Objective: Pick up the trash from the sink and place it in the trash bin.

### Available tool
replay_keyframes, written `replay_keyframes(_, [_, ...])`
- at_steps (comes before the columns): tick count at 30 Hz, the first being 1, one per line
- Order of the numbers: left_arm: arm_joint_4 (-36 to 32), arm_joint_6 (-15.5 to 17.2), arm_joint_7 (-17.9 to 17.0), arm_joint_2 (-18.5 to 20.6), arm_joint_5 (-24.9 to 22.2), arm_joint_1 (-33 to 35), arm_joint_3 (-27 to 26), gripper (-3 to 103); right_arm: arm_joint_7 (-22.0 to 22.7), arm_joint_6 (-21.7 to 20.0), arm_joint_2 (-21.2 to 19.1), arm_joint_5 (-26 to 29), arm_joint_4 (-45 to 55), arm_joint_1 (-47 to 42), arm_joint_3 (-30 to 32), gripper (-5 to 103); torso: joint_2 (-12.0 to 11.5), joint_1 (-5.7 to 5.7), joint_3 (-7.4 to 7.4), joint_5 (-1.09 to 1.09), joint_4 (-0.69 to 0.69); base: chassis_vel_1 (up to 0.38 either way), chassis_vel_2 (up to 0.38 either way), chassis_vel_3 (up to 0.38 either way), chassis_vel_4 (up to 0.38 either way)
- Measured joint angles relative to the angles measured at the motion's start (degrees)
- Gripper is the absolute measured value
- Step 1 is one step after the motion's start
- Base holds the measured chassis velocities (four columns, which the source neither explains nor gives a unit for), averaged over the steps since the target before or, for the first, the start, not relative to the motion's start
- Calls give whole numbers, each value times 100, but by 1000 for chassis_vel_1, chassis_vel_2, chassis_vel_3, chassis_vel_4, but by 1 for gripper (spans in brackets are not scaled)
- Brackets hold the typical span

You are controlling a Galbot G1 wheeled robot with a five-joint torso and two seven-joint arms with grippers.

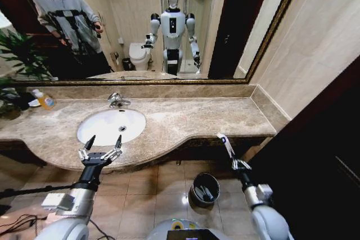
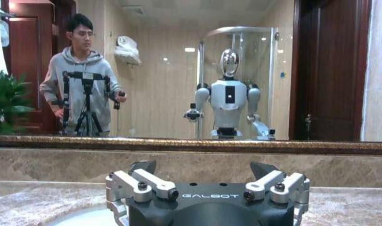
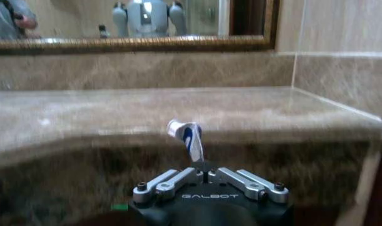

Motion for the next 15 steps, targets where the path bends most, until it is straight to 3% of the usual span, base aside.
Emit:
replay_keyframes(5, [0, 0, 0, 0, 0, 0, 0, 100, -16, 284, 92, -329, -783, 12, -165, 0, -1, 0, 0, 1, 0, 0, 0, 0, 0])
replay_keyframes(15, [0, 0, 0, 0, 0, 0, 0, 100, -48, 214, 69, -845, -2806, 778, -696, 0, -1, 0, 1, 1, 0, 0, 0, 0, 0])
